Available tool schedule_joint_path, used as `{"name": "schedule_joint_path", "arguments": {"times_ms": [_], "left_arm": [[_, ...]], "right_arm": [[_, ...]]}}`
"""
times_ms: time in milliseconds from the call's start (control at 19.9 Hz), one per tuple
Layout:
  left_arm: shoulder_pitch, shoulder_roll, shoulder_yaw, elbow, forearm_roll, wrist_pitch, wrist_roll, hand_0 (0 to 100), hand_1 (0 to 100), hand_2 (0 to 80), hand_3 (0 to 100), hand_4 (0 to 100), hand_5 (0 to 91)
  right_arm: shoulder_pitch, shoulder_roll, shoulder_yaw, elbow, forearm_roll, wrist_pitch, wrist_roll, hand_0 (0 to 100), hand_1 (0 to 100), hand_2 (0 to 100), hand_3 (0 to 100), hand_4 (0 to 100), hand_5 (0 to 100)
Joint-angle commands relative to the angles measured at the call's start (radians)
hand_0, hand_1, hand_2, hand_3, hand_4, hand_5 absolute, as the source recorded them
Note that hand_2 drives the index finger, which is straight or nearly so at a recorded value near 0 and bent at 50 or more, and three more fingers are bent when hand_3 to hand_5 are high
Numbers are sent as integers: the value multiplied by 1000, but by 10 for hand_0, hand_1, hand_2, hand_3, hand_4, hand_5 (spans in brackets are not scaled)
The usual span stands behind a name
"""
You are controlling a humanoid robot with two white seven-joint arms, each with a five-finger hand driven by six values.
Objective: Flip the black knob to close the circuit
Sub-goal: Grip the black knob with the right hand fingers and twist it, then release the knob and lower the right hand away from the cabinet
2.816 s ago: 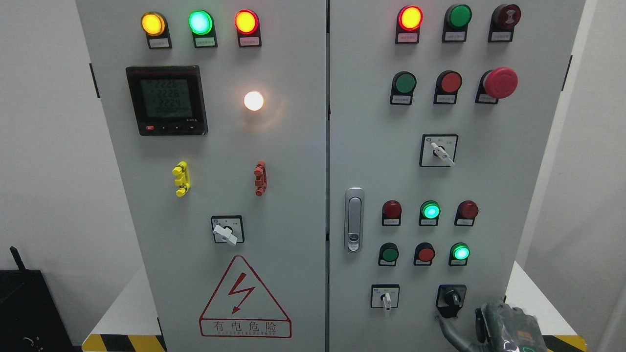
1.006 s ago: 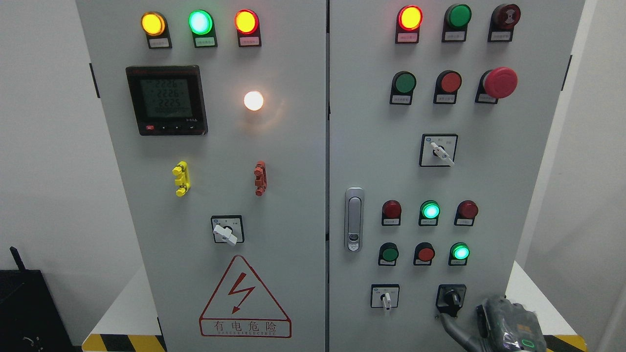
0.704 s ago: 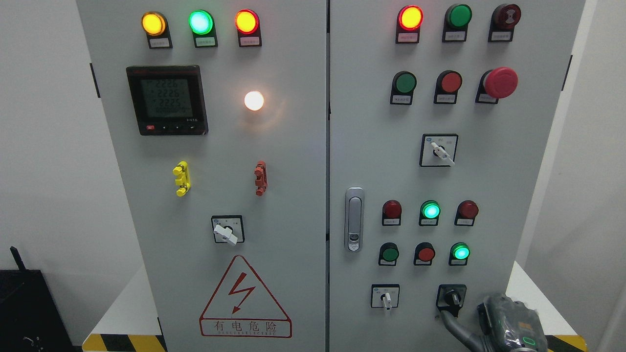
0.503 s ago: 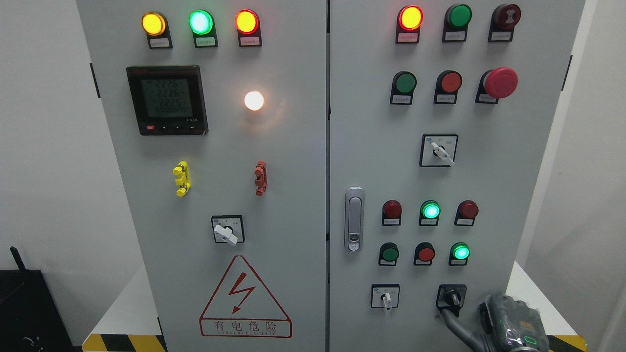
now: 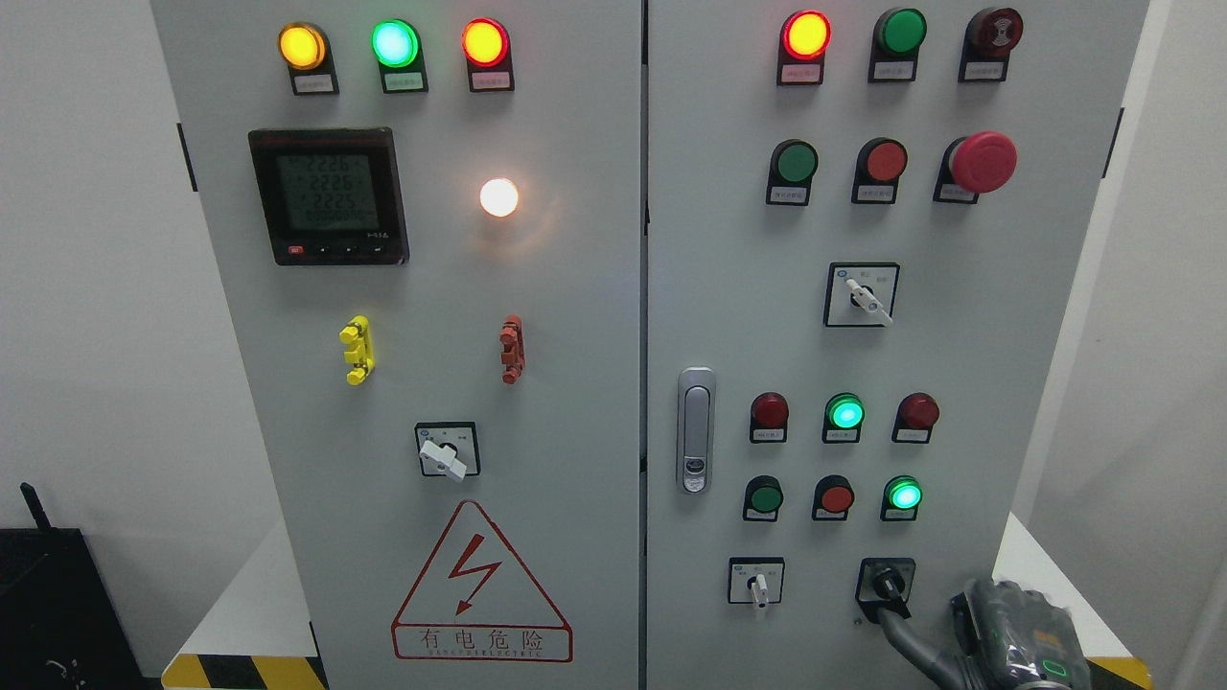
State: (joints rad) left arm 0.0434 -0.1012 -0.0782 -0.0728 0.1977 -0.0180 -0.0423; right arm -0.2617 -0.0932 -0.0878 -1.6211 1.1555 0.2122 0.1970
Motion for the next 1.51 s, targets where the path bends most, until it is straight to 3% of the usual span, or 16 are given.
{"name": "schedule_joint_path", "arguments": {"times_ms": [0, 402, 603, 804, 955, 1106, 1156, 1257, 1358, 1408, 1458], "left_arm": [[0, 0, 0, -1, 0, 0, -1, 120, 556, 0, 0, 0, 0], [0, 0, 0, -1, 0, 0, -1, 120, 556, 0, 0, 0, 0], [0, 0, 0, 1, 0, 0, -1, 120, 556, 0, 0, 0, 0], [0, 0, 0, 1, 0, 0, -1, 120, 556, 0, 0, 0, 0], [0, 0, 0, -1, 0, 0, -2, 120, 556, 0, 0, 0, 0], [1, 0, 0, 1, 0, 0, -2, 120, 556, 0, 0, 0, 0], [1, 0, 0, 1, 0, 0, -1, 120, 556, 0, 0, 0, 0], [1, 0, 0, 1, 0, 0, -1, 120, 556, 0, 0, 0, 0], [0, 0, 0, 1, 0, 0, -1, 120, 556, 0, 0, 0, 0], [1, 0, 0, 1, 0, 0, -1, 120, 556, 0, 0, 0, 0], [0, 0, 0, -1, 0, 0, -1, 120, 556, 0, 0, 0, 0]], "right_arm": [[1, -14, -13, 6, -11, 3, -8, 0, 71, 916, 1000, 901, 964], [38, 6, 20, -8, -14, 0, -19, 0, 67, 916, 1000, 900, 965], [44, 33, 51, -11, -14, -2, -39, 0, 59, 915, 1000, 900, 965], [47, 69, 42, -19, -36, -7, -41, 0, 58, 913, 1000, 899, 965], [93, 66, 30, -60, -176, -22, -68, 0, 60, 883, 1000, 894, 959], [180, 67, -42, -158, -406, -69, -62, 0, 68, 781, 1000, 849, 835], [217, 69, -65, -193, -509, -88, -60, 0, 70, 676, 963, 774, 713], [292, 72, -105, -271, -796, -129, -41, 0, 75, 464, 723, 564, 427], [379, 72, -151, -371, -1111, -143, 45, 0, 87, 238, 407, 310, 170], [425, 72, -185, -414, -1229, -140, 80, 0, 89, 164, 320, 226, 84], [470, 72, -213, -439, -1313, -146, 105, 0, 83, 34, 161, 69, 0]]}}
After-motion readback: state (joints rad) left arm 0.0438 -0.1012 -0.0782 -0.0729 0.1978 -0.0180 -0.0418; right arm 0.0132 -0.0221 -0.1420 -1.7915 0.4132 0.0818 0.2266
